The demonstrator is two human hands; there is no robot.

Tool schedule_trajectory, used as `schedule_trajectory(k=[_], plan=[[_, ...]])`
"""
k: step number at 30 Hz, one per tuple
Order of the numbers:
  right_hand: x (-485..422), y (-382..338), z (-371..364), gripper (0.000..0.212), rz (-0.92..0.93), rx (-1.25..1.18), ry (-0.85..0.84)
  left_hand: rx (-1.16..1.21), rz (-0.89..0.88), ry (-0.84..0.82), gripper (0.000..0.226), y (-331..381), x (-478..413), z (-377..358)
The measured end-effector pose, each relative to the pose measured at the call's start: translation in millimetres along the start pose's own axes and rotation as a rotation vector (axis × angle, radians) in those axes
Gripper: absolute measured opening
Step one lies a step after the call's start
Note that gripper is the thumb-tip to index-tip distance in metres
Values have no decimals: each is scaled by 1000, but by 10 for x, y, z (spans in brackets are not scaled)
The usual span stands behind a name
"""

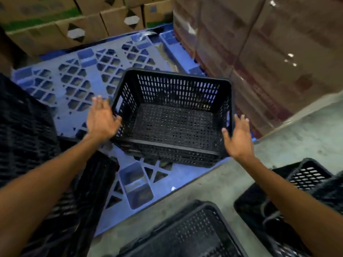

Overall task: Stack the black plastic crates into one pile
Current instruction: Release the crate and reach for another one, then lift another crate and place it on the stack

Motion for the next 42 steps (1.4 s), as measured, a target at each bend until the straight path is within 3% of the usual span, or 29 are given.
schedule_trajectory(k=[2, 4, 6, 8, 13, 18, 24, 31, 38, 42], plan=[[-275, 115, -106, 73, -50, -38, 77, 69, 47, 40, 83, -205, -364, -101], [-483, 238, -172, 79, -138, -98, 104, 166, 139, -31, 82, -409, -666, -254], [-596, 352, -233, 76, -240, -97, 118, 243, 155, -133, 57, -493, -844, -458], [-630, 378, -234, 57, -292, -79, 123, 401, 113, -171, 33, -502, -902, -599], [-386, 279, 45, 39, -274, -110, 117, 582, 187, -129, 47, -545, -652, -506], [182, -21, 945, 33, -186, -69, 121, 611, 221, -127, 45, -414, 26, 203], [1105, -526, 2372, 36, -68, -68, 119, 661, 263, -132, 46, -229, 1345, 1452], [2359, -870, 3795, 27, 98, -104, 70, 769, 403, -15, 44, -229, 3524, 2525], [3527, -919, 4208, 30, 190, -90, -89, 762, 562, 136, 38, -226, 5784, 2768], [4012, -720, 4050, 24, 214, -82, -197, 792, 676, 58, 35, -386, 6797, 2343]])
Point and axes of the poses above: each hand's wrist, its own x-axis away from the middle knuckle, its own z-axis out of the back of the hand, y = z × x, the point moved 7 cm from there along -x, towards the middle knuckle, and after that the axes turned 13 degrees about -y, right-handed, at the moved point
